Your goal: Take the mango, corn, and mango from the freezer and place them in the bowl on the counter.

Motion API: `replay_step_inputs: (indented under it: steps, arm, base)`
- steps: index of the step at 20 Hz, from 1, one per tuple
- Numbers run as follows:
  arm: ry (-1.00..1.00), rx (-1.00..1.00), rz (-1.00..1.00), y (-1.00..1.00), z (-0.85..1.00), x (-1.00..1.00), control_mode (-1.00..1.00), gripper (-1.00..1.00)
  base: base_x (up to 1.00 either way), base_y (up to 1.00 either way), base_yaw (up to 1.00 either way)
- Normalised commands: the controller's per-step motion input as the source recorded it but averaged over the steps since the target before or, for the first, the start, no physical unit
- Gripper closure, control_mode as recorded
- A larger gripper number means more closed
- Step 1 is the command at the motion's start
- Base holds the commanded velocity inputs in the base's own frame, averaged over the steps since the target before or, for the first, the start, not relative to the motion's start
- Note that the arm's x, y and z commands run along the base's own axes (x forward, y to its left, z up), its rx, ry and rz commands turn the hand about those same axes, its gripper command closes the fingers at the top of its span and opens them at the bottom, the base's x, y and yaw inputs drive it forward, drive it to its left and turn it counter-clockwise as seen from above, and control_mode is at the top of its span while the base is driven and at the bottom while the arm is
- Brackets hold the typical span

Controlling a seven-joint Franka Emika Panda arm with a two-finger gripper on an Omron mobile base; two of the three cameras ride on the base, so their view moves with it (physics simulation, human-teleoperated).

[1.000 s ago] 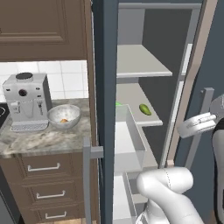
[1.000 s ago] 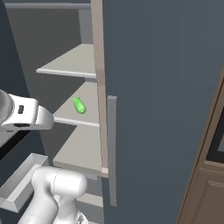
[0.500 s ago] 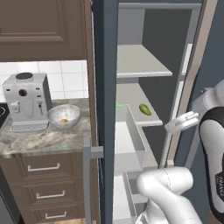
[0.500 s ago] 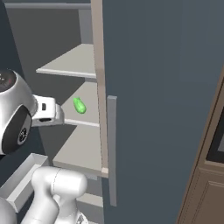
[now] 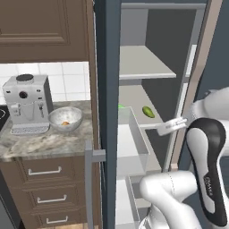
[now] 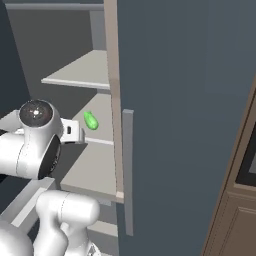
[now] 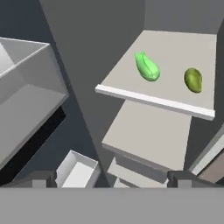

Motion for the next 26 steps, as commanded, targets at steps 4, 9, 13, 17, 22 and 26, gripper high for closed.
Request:
replay_step_inputs:
  steps: [4, 9, 13, 17, 22, 26]
  arm:
    - [0.0, 0.04, 0.0, 0.09, -0.09, 0.74, -1.0, -1.0]
    - [0.0, 0.0, 0.0, 0.27, -0.14, 0.68, -1.0, -1.0]
    - [0.02, 0.0, 0.0, 0.15, -0.04, 0.59, -1.0, -1.0]
    - [0.0, 0.0, 0.0, 0.09, -0.18, 0.57, -1.0, -1.0]
    - [0.0, 0.0, 0.0, 0.0, -0.34, 0.4, -1.0, -1.0]
    - [0.0, 0.0, 0.0, 0.0, -0.23, 0.37, -1.0, -1.0]
  base:
    - [0.0, 0.0, 0.0]
    - [0.0, 0.0, 0.0]
    - [0.0, 0.0, 0.0]
    - [0.0, 0.0, 0.0]
    - [0.0, 0.0, 0.0]
    - [0.0, 0.0, 0.0]
